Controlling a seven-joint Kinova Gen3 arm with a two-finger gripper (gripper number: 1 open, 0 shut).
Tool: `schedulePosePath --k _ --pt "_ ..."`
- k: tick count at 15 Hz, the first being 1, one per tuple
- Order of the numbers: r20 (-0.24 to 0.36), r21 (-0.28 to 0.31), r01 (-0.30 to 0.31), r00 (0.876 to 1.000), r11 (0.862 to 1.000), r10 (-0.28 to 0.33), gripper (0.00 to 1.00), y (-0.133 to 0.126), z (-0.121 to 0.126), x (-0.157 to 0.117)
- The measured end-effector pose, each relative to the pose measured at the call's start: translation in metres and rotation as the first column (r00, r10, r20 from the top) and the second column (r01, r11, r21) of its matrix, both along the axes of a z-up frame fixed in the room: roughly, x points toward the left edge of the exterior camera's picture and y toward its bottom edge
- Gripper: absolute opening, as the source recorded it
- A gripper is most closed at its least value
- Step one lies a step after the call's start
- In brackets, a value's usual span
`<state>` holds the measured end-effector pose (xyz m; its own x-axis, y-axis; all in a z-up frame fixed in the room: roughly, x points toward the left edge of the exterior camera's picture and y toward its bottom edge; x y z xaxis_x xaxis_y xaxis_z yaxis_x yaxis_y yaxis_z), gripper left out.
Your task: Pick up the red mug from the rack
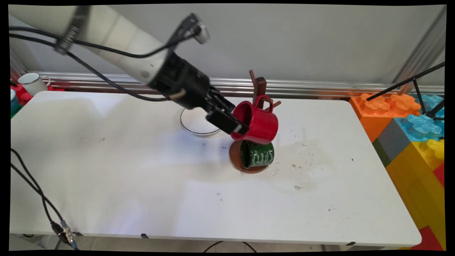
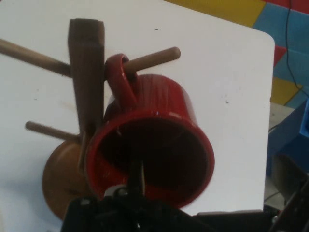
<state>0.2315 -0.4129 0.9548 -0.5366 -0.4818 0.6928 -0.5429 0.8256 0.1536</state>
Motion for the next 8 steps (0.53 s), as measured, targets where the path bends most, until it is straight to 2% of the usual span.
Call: schedulePosePath --k 4,8 --pt "-0.014 0.012 -0.013 1.0 1.0 0.013 1.0 -0.01 -0.022 -0.025" --pt "-0.025 0.023 -0.021 0.999 1.0 0.022 1.0 -0.013 -0.034 -0.036"
